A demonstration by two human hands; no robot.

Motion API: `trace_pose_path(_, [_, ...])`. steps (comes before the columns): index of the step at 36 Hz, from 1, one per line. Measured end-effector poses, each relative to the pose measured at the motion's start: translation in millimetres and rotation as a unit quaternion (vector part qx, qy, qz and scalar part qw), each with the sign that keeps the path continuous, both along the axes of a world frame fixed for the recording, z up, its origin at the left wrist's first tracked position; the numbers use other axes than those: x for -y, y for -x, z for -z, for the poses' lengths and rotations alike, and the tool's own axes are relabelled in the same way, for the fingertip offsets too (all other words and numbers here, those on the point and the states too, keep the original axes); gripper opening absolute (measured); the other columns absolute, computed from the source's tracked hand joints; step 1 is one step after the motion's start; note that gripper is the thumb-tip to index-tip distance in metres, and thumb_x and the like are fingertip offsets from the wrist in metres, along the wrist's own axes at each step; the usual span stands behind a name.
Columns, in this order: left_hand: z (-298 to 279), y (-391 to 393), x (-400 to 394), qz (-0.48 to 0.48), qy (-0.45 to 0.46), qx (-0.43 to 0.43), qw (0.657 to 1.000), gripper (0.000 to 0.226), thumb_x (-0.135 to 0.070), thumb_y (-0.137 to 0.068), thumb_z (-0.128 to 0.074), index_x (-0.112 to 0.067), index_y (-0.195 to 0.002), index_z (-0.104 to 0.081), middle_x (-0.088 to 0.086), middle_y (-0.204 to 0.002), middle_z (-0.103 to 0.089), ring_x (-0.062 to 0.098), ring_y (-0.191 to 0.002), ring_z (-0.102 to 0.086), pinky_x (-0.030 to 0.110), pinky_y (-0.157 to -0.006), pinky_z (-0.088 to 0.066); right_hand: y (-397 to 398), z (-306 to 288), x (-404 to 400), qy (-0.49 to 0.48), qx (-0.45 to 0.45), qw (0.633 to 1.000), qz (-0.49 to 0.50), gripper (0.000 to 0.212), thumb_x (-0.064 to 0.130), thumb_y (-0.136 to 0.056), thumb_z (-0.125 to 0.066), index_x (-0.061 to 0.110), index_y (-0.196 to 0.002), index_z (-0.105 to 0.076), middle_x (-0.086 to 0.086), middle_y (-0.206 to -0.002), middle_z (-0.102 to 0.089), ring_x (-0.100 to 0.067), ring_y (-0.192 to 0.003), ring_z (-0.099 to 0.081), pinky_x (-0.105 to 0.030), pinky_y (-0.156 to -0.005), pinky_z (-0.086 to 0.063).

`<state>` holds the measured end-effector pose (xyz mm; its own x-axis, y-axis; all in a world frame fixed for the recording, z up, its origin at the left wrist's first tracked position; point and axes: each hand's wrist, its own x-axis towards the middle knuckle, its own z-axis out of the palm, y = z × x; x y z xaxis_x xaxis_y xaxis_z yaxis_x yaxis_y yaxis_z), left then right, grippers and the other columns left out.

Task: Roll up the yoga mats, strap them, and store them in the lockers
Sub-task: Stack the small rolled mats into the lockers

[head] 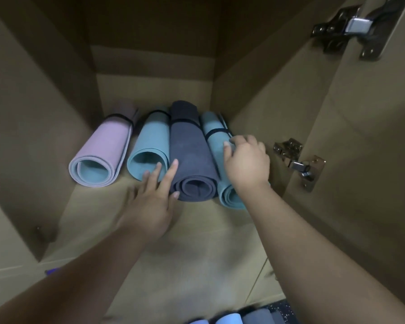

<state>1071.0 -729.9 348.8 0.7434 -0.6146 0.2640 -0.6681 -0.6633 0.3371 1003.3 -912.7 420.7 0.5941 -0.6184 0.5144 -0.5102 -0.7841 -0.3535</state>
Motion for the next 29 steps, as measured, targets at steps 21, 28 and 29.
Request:
trace_pose_path(21, [-1,-1,6,-0.15,-0.027,0.027,0.988,0.07,-0.064,-0.093,-0.013,-0.031,-0.154,0.0,0.006,-0.16,0.021,0.028,-0.146,0.02,0.055,-0.116,0.002,-1,63,-18,-0.121,0.022,0.991,-0.061,0.036,0.028,-0.097,-0.053,0.03,-0.132,-0.049,-0.013,-0.16,-0.006,-0.034,-0.148,0.008,-0.049,-0.118,-0.012])
trace_pose_path(28, [1,0,7,-0.167,-0.001,0.038,0.985,0.07,-0.06,-0.095,-0.022,-0.025,-0.155,-0.009,0.013,-0.159,0.021,0.034,-0.145,0.019,0.054,-0.116,0.003,-14,58,9,-0.169,-0.028,0.977,-0.123,0.039,0.015,-0.102,-0.044,0.025,-0.139,-0.04,-0.01,-0.163,-0.005,-0.03,-0.149,0.008,-0.037,-0.118,-0.006])
trace_pose_path(29, [1,0,7,-0.171,0.005,0.037,0.985,0.07,-0.06,-0.095,-0.024,-0.025,-0.154,-0.011,0.014,-0.159,0.02,0.035,-0.146,0.018,0.054,-0.116,0.003,-16,57,10,-0.173,-0.03,0.976,-0.132,0.039,0.014,-0.102,-0.044,0.024,-0.139,-0.04,-0.011,-0.163,-0.005,-0.029,-0.15,0.008,-0.037,-0.118,-0.006])
